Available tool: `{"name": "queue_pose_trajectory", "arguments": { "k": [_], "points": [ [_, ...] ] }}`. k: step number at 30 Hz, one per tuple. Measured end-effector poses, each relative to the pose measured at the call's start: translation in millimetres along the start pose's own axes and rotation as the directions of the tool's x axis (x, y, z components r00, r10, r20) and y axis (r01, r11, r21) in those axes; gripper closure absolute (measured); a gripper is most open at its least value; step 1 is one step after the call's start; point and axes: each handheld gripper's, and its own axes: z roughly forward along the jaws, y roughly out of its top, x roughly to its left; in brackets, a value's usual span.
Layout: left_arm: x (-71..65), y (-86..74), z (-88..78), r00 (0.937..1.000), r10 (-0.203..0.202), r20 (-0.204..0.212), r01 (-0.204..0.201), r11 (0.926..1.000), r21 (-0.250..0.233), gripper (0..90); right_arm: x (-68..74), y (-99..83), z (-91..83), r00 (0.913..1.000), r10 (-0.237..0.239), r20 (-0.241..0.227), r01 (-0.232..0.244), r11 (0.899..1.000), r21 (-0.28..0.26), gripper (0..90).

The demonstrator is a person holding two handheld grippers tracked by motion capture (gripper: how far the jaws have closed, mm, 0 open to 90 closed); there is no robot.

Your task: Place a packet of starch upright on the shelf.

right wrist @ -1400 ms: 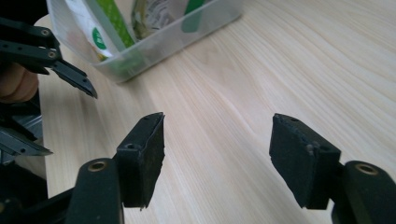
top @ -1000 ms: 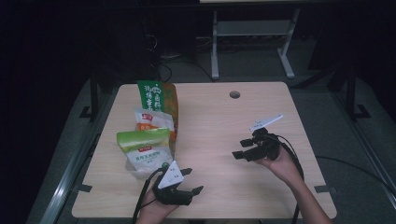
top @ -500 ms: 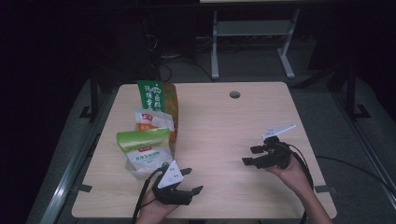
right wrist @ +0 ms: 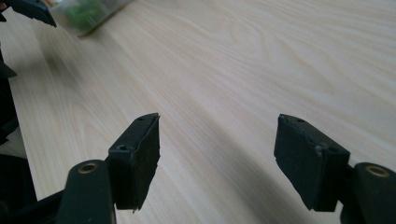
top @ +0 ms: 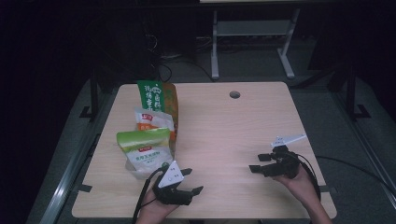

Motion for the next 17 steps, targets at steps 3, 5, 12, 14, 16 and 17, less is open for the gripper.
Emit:
{"name": "queue_pose_trajectory", "arguments": {
  "k": [3, 5, 12, 14, 16, 17],
  "points": [
    [-0.3, -0.1, 0.1, 1.0000, -0.001, 0.000, 0.001, 1.0000, 0.000, 30.7, 2.1, -6.8, -0.3, 1.0000, 0.006, -0.001, -0.006, 1.000, -0.007, 30.6],
    [-0.3, -0.4, 0.1, 1.0000, -0.001, 0.002, 0.001, 1.0000, -0.001, 30.7, 3.1, -10.8, -1.0, 1.0000, 0.006, -0.003, -0.006, 1.000, -0.018, 30.6],
    [-0.4, -0.3, 1.2, 1.0000, 0.002, 0.004, -0.002, 1.0000, 0.002, 30.5, 7.9, -22.3, -3.1, 1.0000, 0.009, 0.001, -0.009, 0.999, -0.050, 30.1],
    [-0.3, -0.3, 1.7, 1.0000, 0.002, 0.007, -0.002, 1.0000, 0.003, 30.1, 11.6, -26.3, -3.9, 1.0000, 0.007, -0.003, -0.007, 0.998, -0.056, 30.0],
    [0.1, 0.0, 2.2, 1.0000, 0.006, 0.008, -0.006, 1.0000, 0.003, 30.1, 15.9, -28.5, -4.8, 1.0000, 0.000, -0.001, 0.000, 0.998, -0.063, 29.8],
    [0.4, 0.1, 2.3, 1.0000, 0.005, 0.008, -0.005, 1.0000, 0.001, 30.0, 17.5, -29.3, -4.6, 1.0000, -0.004, -0.005, 0.004, 0.997, -0.072, 29.5]
  ]
}}
